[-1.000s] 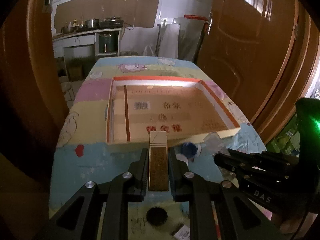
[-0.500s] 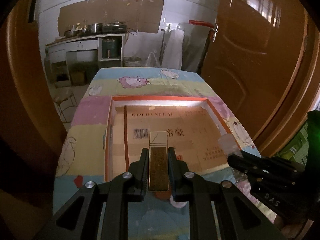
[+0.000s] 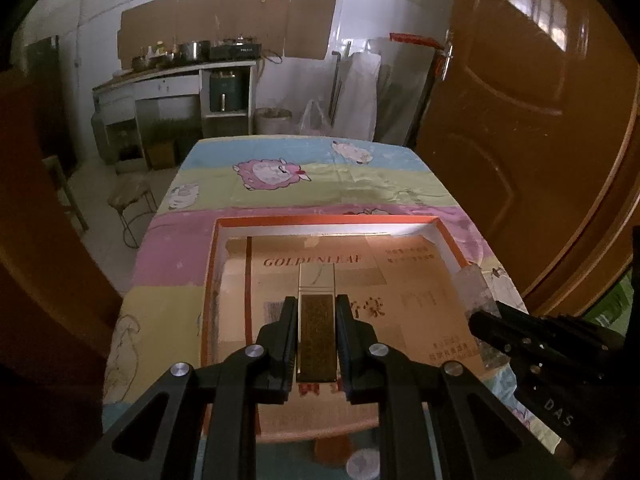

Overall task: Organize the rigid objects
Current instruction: 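Carry the gold box in the left gripper while the right gripper carries the bead tube over the tray, then open the left gripper releasing the gold box while the right gripper releases the bead tube into the tray, then withdraw both open grippers from the tray back toward the remaining items, then move the left gripper to the white Hello Kitty box while the right gripper approaches the teal lighter, then grasp the white Hello Kitty box with the left gripper while the right gripper grasps the teal lighter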

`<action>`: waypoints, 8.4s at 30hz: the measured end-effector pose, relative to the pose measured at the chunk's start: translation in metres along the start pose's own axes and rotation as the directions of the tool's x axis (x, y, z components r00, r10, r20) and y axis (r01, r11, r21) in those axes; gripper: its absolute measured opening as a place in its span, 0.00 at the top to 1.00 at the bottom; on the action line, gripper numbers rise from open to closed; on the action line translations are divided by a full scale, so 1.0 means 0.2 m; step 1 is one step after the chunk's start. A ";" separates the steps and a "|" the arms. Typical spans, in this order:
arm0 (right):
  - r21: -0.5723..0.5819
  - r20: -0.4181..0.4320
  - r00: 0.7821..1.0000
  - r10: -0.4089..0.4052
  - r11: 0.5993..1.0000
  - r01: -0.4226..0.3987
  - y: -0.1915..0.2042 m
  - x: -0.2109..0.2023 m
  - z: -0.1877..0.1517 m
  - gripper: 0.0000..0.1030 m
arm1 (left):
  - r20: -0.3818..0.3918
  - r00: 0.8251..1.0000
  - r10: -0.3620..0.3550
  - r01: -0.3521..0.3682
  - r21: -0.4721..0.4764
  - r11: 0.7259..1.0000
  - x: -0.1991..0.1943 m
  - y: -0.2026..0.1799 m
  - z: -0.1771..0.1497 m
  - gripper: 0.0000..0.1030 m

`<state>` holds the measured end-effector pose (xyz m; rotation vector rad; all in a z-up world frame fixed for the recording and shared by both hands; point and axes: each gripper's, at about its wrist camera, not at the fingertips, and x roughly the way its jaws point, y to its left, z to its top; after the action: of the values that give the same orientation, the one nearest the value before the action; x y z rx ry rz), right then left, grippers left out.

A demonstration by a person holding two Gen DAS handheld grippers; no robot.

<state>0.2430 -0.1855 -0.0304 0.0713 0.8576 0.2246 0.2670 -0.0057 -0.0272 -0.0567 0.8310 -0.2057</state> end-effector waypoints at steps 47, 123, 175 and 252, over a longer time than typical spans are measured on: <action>-0.046 -0.180 0.984 -0.007 0.999 -0.002 -0.09 0.74 0.26 0.79 | -0.206 0.977 0.059 -0.055 0.027 0.998 0.73 0.05 0.16 0.82; -0.052 -0.031 0.999 -0.027 0.998 0.025 0.19 -0.20 -0.13 0.52 | 0.065 0.995 0.077 -0.076 -0.015 0.997 -0.37 -0.02 -0.19 0.48; -0.074 -0.023 1.000 -0.007 0.997 0.006 0.29 -0.56 -0.78 0.52 | 0.020 0.996 0.087 -0.085 -0.071 0.994 -0.55 -0.06 -1.02 0.48; -0.385 -0.133 0.967 0.217 0.888 -0.252 0.30 -0.17 -0.88 0.78 | -0.032 0.993 -0.111 0.112 0.015 0.994 -0.41 0.04 -1.07 0.74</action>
<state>0.0797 -0.1401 -0.1112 -0.2214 0.8740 0.6327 0.0572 0.0259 -0.1125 -0.0840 0.8576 -0.3195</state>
